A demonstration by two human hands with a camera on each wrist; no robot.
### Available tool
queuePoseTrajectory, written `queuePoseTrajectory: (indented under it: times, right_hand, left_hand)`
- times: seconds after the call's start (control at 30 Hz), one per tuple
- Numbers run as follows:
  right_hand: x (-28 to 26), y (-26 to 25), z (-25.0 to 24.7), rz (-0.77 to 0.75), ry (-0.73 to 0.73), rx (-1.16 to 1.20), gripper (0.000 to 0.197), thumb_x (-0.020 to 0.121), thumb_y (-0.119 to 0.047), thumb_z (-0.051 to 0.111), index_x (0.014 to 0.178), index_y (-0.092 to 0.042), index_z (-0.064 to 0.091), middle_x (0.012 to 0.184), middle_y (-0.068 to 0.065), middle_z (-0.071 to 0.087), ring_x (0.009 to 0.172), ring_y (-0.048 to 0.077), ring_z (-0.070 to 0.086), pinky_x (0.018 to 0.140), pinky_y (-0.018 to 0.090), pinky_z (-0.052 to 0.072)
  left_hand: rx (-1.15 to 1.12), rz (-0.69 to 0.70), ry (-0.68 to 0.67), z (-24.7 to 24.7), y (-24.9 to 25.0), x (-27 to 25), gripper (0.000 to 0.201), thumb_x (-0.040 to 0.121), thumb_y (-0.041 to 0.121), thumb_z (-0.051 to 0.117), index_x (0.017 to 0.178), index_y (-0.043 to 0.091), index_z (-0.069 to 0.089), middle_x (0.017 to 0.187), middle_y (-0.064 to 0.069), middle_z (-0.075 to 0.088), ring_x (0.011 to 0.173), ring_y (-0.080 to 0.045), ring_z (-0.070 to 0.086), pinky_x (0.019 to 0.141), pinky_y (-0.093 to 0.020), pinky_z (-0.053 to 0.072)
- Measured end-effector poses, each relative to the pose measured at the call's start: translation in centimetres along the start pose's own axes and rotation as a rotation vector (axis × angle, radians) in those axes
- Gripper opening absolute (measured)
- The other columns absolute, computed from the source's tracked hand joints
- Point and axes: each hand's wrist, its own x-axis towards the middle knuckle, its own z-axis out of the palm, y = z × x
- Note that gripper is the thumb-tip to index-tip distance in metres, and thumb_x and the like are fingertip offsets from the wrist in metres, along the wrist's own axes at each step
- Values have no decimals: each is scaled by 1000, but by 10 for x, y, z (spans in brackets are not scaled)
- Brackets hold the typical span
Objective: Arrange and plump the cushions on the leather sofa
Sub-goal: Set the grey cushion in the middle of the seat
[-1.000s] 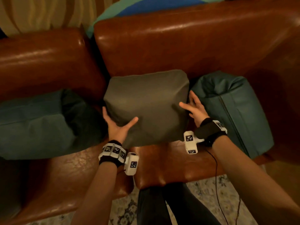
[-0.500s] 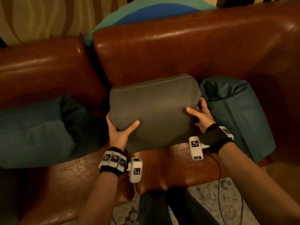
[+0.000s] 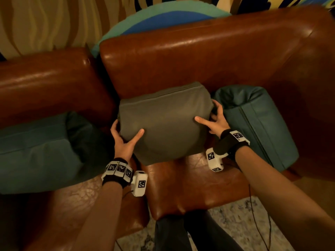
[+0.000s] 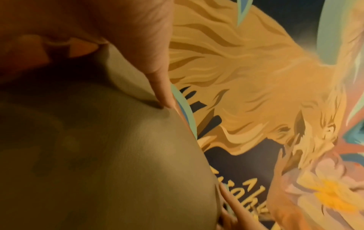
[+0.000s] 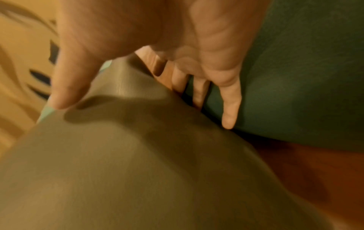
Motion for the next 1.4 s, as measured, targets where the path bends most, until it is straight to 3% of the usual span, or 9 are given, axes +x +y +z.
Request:
queuePoseTrajectory:
  times: [0.13, 0.27, 0.4, 0.5, 0.7, 0.87, 1.03, 1.13, 1.4]
  right_hand:
    - [-10, -8, -8, 46, 11, 12, 63, 86, -56, 58, 139, -55, 23, 150, -4, 37, 131, 23, 38, 101, 56, 36]
    - [-10, 0, -28, 122, -28, -58, 73, 65, -92, 32, 126, -56, 48, 147, 1, 43, 128, 29, 45, 105, 55, 37]
    - [-28, 27, -31, 236, -75, -355, 76, 82, -77, 31, 143, -32, 38, 144, 2, 44, 125, 28, 47, 98, 41, 39]
    - [-41, 52, -34, 427, -206, -413, 119, 55, -96, 35, 151, -29, 17, 155, 4, 27, 139, 32, 32, 105, 46, 32]
    - [-30, 72, -40, 460, -281, -251, 107, 62, -75, 60, 150, -31, 17, 152, 2, 29, 136, 27, 35, 109, 42, 31]
    - [-30, 78, -59, 203, -344, -245, 105, 54, -46, 85, 139, -42, 23, 148, 4, 35, 135, 25, 37, 109, 42, 34]
    - [-11, 67, -49, 11, -226, -198, 115, 41, 2, 66, 144, -16, 19, 130, 2, 47, 130, 27, 41, 88, 38, 49]
    - [-1, 56, -40, 34, -192, -91, 110, 65, 21, 58, 148, -35, 11, 125, -14, 47, 124, 24, 44, 67, 32, 56]
    - [21, 29, -4, 123, -218, -333, 133, 61, 14, 79, 146, -49, -2, 159, -6, 16, 142, 30, 24, 89, 55, 49]
  left_hand:
    - [67, -84, 105, -17, 5, -5, 82, 64, 73, 68, 134, 57, 27, 142, -1, 45, 124, -28, 48, 97, -56, 43]
    - [49, -402, 100, -47, -2, -1, 91, 62, 95, 36, 117, 25, 56, 111, -10, 62, 90, -35, 62, 64, -38, 50]
    - [-46, -765, -26, -70, -50, -10, 117, 34, 95, 61, 129, 27, 55, 130, -13, 58, 109, -46, 58, 83, -65, 49]
    - [3, -762, 12, -57, -65, -41, 102, 35, 88, 68, 112, 22, 58, 110, -15, 64, 100, -41, 62, 79, -52, 54]
    - [-139, -696, -5, -51, -92, -64, 54, 91, 54, 45, 134, 22, 46, 131, -7, 53, 117, -33, 51, 93, -40, 40]
    - [-84, -372, -134, -62, -90, -71, 96, 58, 49, 84, 141, 31, 42, 136, 0, 58, 117, -21, 59, 99, -42, 46]
    - [-72, -89, -198, -53, -62, -57, 71, 65, 9, 77, 122, 44, 51, 128, 9, 62, 121, -15, 56, 101, -42, 43]
    - [-7, -45, -152, -51, -52, -35, 79, 82, -12, 60, 135, 42, 38, 131, 18, 53, 125, -12, 50, 106, -46, 41]
    - [-102, -238, -2, -8, -45, -18, 101, 68, -21, 42, 144, 43, 29, 141, 1, 40, 114, -30, 49, 81, -57, 54]
